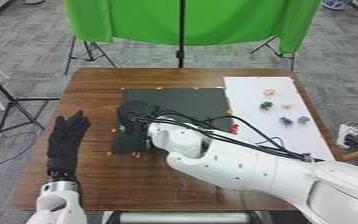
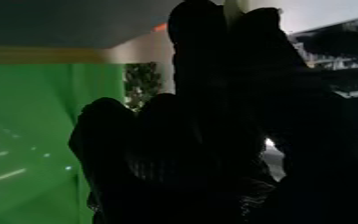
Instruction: Arrange flowers
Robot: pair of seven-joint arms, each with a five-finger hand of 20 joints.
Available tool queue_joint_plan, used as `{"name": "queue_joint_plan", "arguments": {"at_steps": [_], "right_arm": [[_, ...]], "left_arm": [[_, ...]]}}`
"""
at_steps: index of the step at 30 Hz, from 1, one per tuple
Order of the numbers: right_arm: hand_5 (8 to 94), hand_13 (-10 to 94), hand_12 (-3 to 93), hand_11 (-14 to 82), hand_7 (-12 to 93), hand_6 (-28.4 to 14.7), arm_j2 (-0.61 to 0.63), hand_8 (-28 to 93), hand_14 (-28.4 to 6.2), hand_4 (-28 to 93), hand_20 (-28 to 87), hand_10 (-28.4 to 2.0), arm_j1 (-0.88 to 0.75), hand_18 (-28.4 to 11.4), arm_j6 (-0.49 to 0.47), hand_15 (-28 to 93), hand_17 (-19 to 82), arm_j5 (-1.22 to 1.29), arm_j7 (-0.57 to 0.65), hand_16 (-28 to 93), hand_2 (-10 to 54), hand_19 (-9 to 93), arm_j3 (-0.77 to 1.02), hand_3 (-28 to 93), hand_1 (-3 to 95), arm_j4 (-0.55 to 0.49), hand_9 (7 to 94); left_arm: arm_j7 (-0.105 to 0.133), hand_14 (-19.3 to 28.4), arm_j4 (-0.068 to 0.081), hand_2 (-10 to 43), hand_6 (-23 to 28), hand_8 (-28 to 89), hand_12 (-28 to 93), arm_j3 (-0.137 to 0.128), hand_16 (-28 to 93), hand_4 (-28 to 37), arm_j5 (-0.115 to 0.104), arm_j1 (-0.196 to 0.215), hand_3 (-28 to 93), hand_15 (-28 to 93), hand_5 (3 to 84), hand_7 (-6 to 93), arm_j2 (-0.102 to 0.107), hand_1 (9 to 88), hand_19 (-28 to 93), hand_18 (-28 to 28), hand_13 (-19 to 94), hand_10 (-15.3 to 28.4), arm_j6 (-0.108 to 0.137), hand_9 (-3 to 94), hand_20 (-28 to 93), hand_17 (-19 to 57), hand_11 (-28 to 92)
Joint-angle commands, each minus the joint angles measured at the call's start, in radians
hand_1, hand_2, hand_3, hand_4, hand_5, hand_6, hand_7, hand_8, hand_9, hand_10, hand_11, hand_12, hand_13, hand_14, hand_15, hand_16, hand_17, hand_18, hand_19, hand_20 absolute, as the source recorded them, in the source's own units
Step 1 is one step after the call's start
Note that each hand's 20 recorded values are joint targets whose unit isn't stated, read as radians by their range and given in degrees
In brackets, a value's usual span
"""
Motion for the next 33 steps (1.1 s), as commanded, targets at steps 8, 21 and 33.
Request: {"name": "queue_joint_plan", "arguments": {"at_steps": [8,21,33], "right_arm": [[70.2,88,26.5,29.6,19,1.2,0.031,-10,-2.7,-17,67,-11.5,0.014,-13.0,-0.024,67,65,-0.024,0.008,36,-9.5,93,0.026,68,40.9,-0.017,83.4],[68.0,88,26.5,29.9,17,0.4,0.274,-10,-3.2,-17,66,-12.2,-0.036,-13.1,0.076,67,64,0.048,0.085,35,-9.5,93,0.233,66,37.4,-0.274,82.9],[64.6,79,27.4,24.6,17,-0.9,0.679,-8,-7.6,-15,55,-15.8,-0.538,-15.3,0.021,63,55,0.01,0.295,35,-9.5,93,0.893,67,37.3,-0.438,68.2]], "left_arm": [[-0.02,17.0,0.0,14.0,8.1,-4,13,0.001,0,-28.3,0.011,0.024,59,25,43.7,7.1,-0.01,17.6,10,12.3,26,14.2,-0.015,37.8,17,1.9,18],[-0.031,17.2,-0.009,11.6,8.2,-4,13,-0.008,0,-28.3,0.024,0.04,61,26,43.6,6.9,-0.017,18.1,10,12.4,26,14.2,-0.023,37.6,17,1.8,18],[-0.042,17.2,-0.022,6.9,7.9,-4,13,-0.031,0,-28.3,0.036,0.072,65,26,43.6,7.3,-0.023,20.6,10,12.4,26,14.1,-0.015,37.6,17,1.7,19]]}}
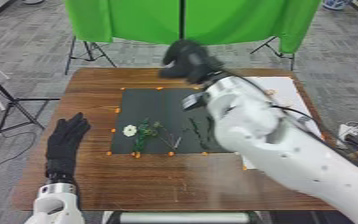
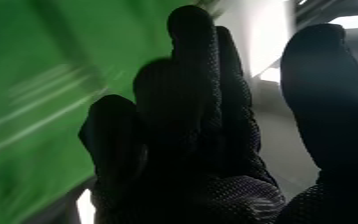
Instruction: Arrange flowers
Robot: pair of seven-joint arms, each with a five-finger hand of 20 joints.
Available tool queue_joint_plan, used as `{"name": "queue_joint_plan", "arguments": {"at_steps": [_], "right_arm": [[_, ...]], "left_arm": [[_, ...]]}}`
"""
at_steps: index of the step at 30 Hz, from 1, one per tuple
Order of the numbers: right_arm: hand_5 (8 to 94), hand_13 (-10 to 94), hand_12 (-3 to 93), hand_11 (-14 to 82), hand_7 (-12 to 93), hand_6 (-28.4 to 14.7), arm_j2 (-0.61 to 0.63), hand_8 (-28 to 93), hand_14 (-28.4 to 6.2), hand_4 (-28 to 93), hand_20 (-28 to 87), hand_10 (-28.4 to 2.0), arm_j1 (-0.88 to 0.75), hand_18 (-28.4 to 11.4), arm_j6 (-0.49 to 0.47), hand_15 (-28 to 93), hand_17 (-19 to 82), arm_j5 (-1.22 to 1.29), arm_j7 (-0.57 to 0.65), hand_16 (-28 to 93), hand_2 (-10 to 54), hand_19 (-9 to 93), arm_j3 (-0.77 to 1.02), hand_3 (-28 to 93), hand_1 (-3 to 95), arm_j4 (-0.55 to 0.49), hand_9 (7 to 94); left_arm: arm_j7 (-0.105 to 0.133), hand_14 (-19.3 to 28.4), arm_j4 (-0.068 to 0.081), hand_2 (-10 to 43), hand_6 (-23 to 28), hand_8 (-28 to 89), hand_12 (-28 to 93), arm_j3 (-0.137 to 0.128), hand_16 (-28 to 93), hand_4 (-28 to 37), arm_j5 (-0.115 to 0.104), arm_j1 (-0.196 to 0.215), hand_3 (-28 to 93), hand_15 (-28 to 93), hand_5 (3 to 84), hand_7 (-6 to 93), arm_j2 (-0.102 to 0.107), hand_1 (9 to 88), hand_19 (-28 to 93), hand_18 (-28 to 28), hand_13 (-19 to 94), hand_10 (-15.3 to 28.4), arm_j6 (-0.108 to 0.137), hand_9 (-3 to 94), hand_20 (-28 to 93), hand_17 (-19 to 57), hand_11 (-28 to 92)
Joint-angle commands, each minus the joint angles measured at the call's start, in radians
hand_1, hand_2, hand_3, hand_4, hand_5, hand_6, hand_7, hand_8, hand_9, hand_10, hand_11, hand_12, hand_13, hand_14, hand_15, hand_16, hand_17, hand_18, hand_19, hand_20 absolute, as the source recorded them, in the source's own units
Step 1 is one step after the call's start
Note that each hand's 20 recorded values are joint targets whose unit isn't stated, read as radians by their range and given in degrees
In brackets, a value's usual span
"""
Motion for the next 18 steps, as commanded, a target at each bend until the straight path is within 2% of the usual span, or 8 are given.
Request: {"name": "queue_joint_plan", "arguments": {"at_steps": [1,3,10,14,18], "right_arm": [[64.3,78,28.1,25.2,18,-1.0,0.332,-7,-7.7,-15,55,-16.1,-0.367,-15.3,-0.123,63,55,-0.035,0.162,35,-9.5,93,0.432,67,37.5,0.042,67.3],[64.1,78,28.6,25.9,18,-1.0,0.341,-7,-7.9,-15,55,-16.1,-0.419,-15.3,-0.145,64,55,-0.039,0.172,34,-9.5,93,0.465,67,37.8,0.062,67.1],[64.6,78,28.8,27.3,17,-0.6,0.319,-8,-8.0,-14,55,-16.1,-0.533,-15.4,-0.236,65,55,-0.043,0.236,34,-9.5,93,0.536,66,37.7,0.127,68.2],[65.7,79,27.9,25.9,17,-0.3,0.311,-8,-7.9,-15,56,-16.3,-0.594,-15.2,-0.208,65,56,-0.002,0.23,34,-9.5,93,0.569,65,37.2,0.129,70.4],[67.2,81,27.3,26.1,16,-0.5,0.301,-8,-7.4,-15,56,-16.0,-0.614,-14.7,-0.124,66,58,-0.016,0.217,34,-9.5,93,0.563,64,36.4,0.134,73.5]], "left_arm": [[-0.013,17.2,-0.008,6.5,7.9,-4,13,-0.006,0,-28.2,0.012,0.048,65,26,43.6,7.4,-0.016,21.1,10,12.4,26,14.1,-0.003,37.6,17,1.7,19],[-0.011,17.1,-0.012,6.0,7.9,-4,13,-0.007,0,-28.3,0.014,0.056,65,26,43.5,7.4,-0.019,21.7,10,12.4,26,14.1,0.001,37.7,17,1.6,19],[-0.015,17.2,-0.003,5.8,7.5,-4,13,0.0,0,-28.3,0.024,0.04,65,27,43.1,7.7,-0.016,22.1,10,12.5,26,14.1,-0.023,37.7,17,1.6,19],[-0.018,17.2,-0.004,5.8,7.3,-4,13,-0.003,0,-28.3,0.024,0.044,65,27,43.1,8.0,-0.018,22.1,10,12.5,27,14.0,-0.022,37.6,17,1.6,19],[-0.017,17.3,-0.005,5.8,7.3,-5,13,-0.002,0,-28.3,0.023,0.045,65,27,43.0,8.2,-0.022,22.1,10,12.5,27,14.0,-0.021,37.6,17,1.6,19]]}}
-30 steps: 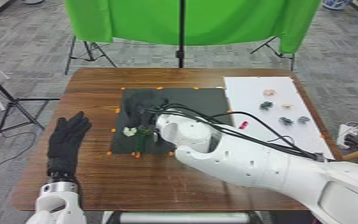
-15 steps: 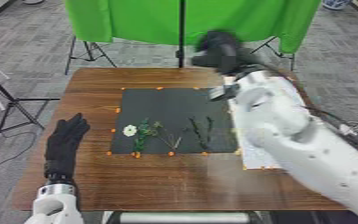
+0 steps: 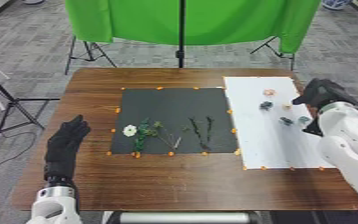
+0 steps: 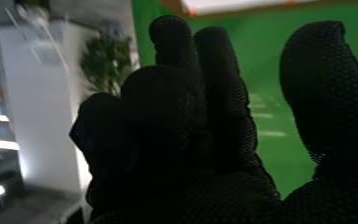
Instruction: Arrange flowers
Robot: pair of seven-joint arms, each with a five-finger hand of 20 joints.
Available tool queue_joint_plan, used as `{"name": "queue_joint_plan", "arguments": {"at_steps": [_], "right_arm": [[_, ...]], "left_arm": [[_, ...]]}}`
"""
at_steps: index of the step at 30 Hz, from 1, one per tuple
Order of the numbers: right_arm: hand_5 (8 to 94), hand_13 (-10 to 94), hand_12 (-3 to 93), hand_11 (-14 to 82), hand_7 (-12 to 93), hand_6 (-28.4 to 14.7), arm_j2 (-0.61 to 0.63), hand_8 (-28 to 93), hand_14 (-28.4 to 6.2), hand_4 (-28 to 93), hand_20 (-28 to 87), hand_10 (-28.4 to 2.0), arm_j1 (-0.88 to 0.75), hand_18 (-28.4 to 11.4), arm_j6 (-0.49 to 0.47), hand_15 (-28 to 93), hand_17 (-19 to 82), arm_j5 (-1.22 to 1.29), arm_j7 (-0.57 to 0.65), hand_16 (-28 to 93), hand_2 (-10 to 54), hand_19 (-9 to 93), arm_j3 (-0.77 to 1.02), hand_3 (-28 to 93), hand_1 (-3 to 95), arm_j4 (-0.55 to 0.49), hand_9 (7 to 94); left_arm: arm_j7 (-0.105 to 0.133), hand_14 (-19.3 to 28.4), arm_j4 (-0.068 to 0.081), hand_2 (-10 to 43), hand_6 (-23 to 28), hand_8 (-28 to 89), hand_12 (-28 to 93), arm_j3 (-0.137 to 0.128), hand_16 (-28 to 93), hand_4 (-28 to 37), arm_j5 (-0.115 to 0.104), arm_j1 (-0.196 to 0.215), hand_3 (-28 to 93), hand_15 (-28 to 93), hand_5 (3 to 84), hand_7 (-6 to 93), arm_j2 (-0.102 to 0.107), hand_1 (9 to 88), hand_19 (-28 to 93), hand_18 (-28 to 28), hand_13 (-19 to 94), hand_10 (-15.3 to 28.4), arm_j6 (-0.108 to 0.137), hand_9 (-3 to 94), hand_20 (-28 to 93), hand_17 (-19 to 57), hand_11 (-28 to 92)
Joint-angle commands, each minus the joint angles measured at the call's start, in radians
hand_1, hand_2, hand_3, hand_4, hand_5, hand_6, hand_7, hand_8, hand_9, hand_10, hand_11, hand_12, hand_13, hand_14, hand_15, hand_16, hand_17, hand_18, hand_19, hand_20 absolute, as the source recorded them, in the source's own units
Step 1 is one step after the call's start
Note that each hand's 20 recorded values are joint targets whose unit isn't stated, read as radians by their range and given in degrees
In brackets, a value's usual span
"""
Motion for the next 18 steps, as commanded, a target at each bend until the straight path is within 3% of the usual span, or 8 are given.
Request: {"name": "queue_joint_plan", "arguments": {"at_steps": [1,8,13,18], "right_arm": [[67.4,81,27.2,26.3,16,-0.6,-0.031,-8,-7.3,-15,56,-15.9,-0.083,-14.6,0.109,66,59,0.011,-0.015,34,-9.5,93,-0.015,64,36.3,-0.004,74.0],[68.2,83,27.2,27.1,16,-0.9,-0.041,-8,-6.8,-15,58,-15.5,-0.093,-14.4,0.141,66,60,-0.006,-0.022,34,-9.5,93,-0.023,64,35.3,-0.005,75.4],[66.1,83,26.7,25.8,15,-1.5,-0.049,-8,-6.8,-14,58,-16.4,-0.09,-14.4,0.057,65,60,-0.052,-0.019,34,-9.5,93,-0.054,63,32.6,0.004,74.1],[64.4,83,26.0,24.4,14,-1.6,-0.054,-8,-6.3,-15,58,-16.4,-0.08,-14.3,0.074,65,60,-0.086,-0.051,34,-9.5,93,-0.118,63,35.1,0.031,73.1]], "left_arm": [[-0.01,17.3,0.006,5.8,7.4,-5,13,0.009,0,-28.3,0.006,0.02,65,27,43.1,8.2,-0.018,22.1,10,12.5,27,14.0,-0.011,37.6,17,1.6,19],[-0.011,17.3,0.008,5.8,7.4,-5,13,0.012,0,-28.3,0.006,0.017,65,27,43.1,8.1,-0.02,22.1,10,12.5,27,13.9,-0.016,37.6,17,1.6,19],[-0.014,17.4,0.009,5.9,7.5,-5,13,0.012,0,-28.3,0.007,0.018,65,27,43.1,7.9,-0.023,22.2,10,12.5,27,14.0,-0.019,37.7,17,1.6,19],[-0.015,17.4,0.009,5.7,7.4,-4,13,0.011,0,-28.3,0.01,0.017,65,28,43.1,8.0,-0.024,22.4,10,12.5,27,14.0,-0.021,37.8,17,1.6,19]]}}
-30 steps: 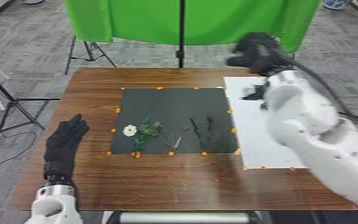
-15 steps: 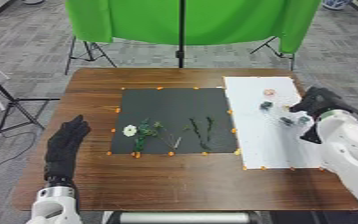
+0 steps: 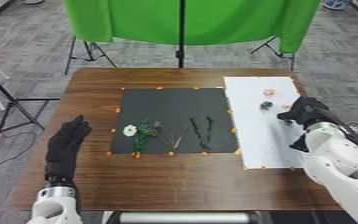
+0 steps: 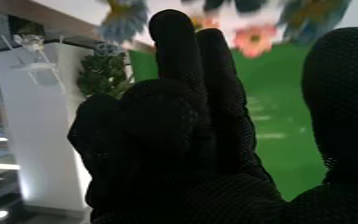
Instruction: Arrange flowers
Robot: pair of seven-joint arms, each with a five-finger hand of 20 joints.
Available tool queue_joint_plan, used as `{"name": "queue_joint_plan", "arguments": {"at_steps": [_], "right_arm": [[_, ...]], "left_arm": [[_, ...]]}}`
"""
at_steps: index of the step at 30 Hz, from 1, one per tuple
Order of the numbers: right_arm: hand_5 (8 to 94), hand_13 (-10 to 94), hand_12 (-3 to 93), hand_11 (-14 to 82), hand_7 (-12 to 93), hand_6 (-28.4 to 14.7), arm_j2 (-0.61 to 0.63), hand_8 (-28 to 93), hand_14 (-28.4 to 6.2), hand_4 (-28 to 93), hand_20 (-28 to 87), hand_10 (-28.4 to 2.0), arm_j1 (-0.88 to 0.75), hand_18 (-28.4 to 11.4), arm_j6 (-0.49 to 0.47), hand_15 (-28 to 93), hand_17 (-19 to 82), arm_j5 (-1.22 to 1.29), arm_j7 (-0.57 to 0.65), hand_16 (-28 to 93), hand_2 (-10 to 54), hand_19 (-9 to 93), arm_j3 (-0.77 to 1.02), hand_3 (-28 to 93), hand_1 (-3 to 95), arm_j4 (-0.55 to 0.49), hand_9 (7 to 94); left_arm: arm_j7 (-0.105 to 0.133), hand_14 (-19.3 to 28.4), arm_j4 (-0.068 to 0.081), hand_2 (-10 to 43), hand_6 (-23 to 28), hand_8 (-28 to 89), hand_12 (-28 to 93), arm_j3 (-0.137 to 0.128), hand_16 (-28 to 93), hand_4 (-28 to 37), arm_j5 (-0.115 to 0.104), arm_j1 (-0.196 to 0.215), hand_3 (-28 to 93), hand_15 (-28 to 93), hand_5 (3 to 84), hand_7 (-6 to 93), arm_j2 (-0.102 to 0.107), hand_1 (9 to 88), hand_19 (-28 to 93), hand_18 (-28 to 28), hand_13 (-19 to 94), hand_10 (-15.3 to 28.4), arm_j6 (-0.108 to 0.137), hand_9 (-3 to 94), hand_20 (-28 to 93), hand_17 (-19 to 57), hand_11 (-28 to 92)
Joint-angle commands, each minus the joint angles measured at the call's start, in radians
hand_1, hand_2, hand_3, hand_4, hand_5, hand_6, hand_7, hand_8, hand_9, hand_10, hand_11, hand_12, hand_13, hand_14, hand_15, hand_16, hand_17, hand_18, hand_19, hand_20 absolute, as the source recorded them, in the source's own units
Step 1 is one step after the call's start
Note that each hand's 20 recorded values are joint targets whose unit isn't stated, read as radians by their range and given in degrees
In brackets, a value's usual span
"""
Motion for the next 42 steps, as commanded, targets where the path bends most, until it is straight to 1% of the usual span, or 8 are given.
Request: {"name": "queue_joint_plan", "arguments": {"at_steps": [1,18,27,28,32,34,36,42], "right_arm": [[64.3,83,26.0,24.6,14,-1.4,-0.012,-8,-6.0,-15,58,-16.0,0.008,-14.1,-0.001,65,61,-0.07,-0.04,34,-9.5,93,-0.091,63,36.2,0.038,73.4],[81.7,92,43.3,9.6,21,0.0,-0.066,11,-1.5,-15,62,-8.6,0.464,-11.2,0.28,63,68,-0.147,-0.134,35,-9.5,93,-0.386,56,61.6,-0.098,92.5],[81.4,92,43.7,9.1,20,0.2,-0.442,11,-1.5,-15,62,-8.4,0.798,-11.0,0.193,63,68,0.044,-0.318,35,-9.5,93,-0.798,57,61.0,0.183,92.5],[81.4,91,43.7,9.1,20,0.3,-0.432,11,-1.4,-15,63,-8.4,0.783,-11.0,0.227,63,68,0.022,-0.233,35,-9.5,93,-0.891,57,60.9,0.09,92.4],[80.4,91,43.9,9.0,21,0.7,-0.516,11,-1.4,-16,63,-8.3,0.818,-11.1,0.186,63,68,0.056,-0.261,35,-9.5,93,-0.93,57,60.5,0.173,92.3],[80.3,91,44.0,9.1,21,0.8,-0.611,11,-1.4,-16,63,-8.2,0.837,-11.1,0.15,63,67,0.058,-0.321,35,-9.5,93,-0.904,57,60.3,0.332,92.1],[80.0,91,44.0,9.0,21,0.8,-0.662,11,-1.4,-16,63,-8.2,0.849,-11.1,0.147,63,67,0.062,-0.348,35,-9.5,93,-0.904,57,60.3,0.424,91.9],[79.5,91,44.0,9.0,22,0.9,-0.721,10,-1.5,-17,64,-8.3,0.868,-11.2,0.129,64,67,0.04,-0.347,36,-9.5,93,-0.927,57,60.0,0.534,91.5]], "left_arm": [[-0.01,17.4,0.008,5.6,7.4,-4,13,0.011,0,-28.3,0.006,0.019,65,28,43.1,8.0,-0.018,22.5,10,12.5,27,14.0,-0.014,37.8,17,1.6,19],[-0.012,17.6,0.004,5.4,7.4,-4,14,0.012,0,-28.2,0.003,0.027,65,28,43.1,8.1,-0.017,23.1,10,12.6,27,14.0,-0.015,38.2,17,1.5,20],[-0.003,17.7,0.017,6.1,7.5,-5,13,0.029,-1,-28.2,-0.005,0.003,65,28,43.3,8.0,-0.023,22.4,10,12.6,27,14.0,-0.012,38.3,17,1.6,20],[0.093,17.7,-0.051,7.9,7.6,-5,13,0.0,-1,-28.2,-0.036,0.168,64,28,43.5,7.8,0.002,20.7,10,12.6,27,14.1,-0.016,38.5,17,1.7,19],[0.077,17.8,-0.086,26.7,8.3,-5,10,0.027,-2,-28.3,-0.035,0.155,42,26,44.9,6.2,0.027,25.0,10,12.2,28,14.9,0.038,40.1,16,2.4,17],[0.002,17.5,-0.033,31.6,8.9,-5,10,0.029,-2,-28.3,-0.019,0.046,36,25,45.4,5.6,0.007,28.8,9,12.0,29,15.4,0.033,40.7,16,3.0,17],[-0.015,17.4,-0.01,33.8,9.0,-5,10,0.038,-2,-28.3,-0.014,0.003,36,25,45.7,5.5,0.004,29.8,9,12.0,29,15.4,0.037,41.0,16,3.2,17],[-0.025,17.3,0.006,34.1,8.5,-5,11,0.05,-1,-28.3,-0.011,-0.026,40,26,45.6,6.3,0.004,29.1,9,11.8,29,15.2,0.035,41.2,17,3.3,18]]}}
